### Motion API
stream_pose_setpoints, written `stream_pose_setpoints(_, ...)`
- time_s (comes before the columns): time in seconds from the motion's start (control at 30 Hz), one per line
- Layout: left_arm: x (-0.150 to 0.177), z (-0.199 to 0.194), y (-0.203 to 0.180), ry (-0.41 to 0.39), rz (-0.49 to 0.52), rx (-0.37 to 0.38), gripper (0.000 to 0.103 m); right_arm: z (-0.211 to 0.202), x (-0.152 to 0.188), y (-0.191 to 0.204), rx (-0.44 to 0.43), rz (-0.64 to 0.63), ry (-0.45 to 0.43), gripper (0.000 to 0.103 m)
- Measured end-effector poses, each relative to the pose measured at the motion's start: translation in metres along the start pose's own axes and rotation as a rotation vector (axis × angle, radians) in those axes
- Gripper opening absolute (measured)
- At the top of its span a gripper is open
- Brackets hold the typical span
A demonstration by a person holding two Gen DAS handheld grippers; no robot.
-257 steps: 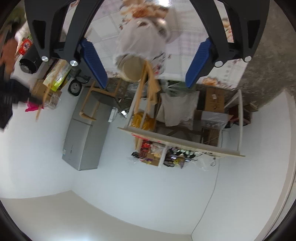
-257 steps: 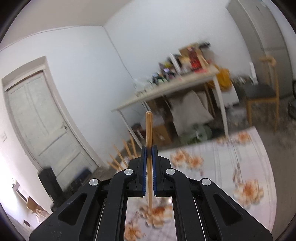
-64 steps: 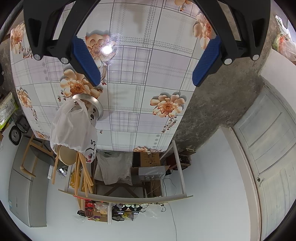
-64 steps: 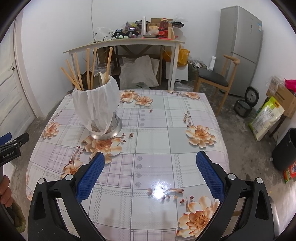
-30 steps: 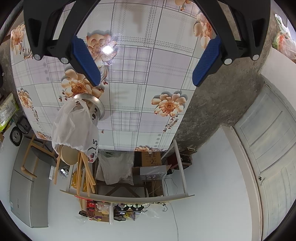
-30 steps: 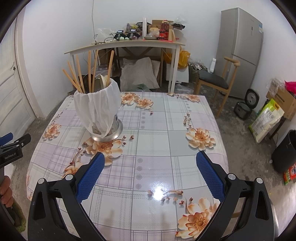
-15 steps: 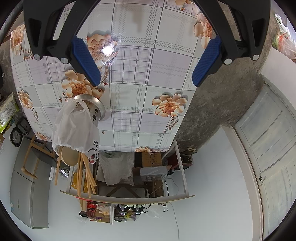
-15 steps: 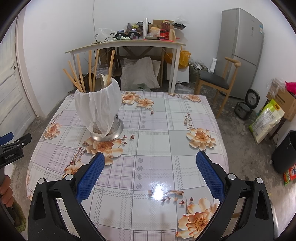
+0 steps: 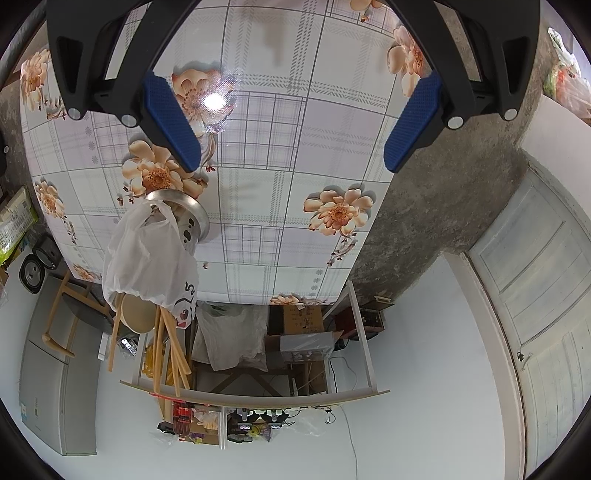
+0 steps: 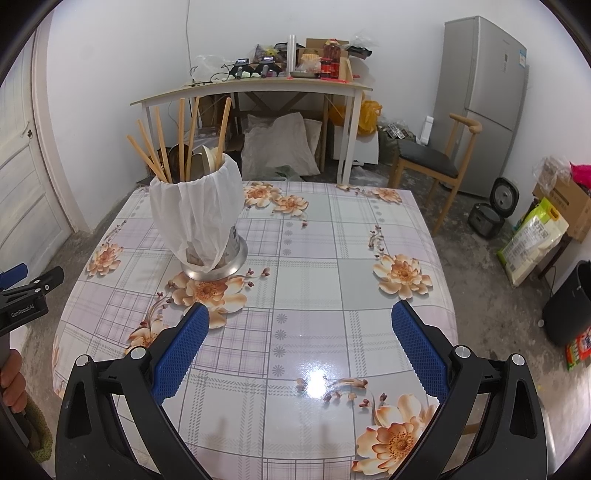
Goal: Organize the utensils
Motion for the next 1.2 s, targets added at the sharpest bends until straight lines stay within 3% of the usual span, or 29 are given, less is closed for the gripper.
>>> stream_pose_setpoints(1.2,0.001,0.0027,0.0,0.005,0.004,0.005,0.097,0.0005,0.0026,0.0011,-0.007,-0.002,0.001,0.095)
Point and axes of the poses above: each gripper's, at about its wrist camera, not at the fingertips, and z roughly the way its jaws point, y to its left, x to its underside, the point moved 9 cm from there along z, roughly the way its jaws point, and after that the axes turned 8 degrees about z, right-handed, at the moved point
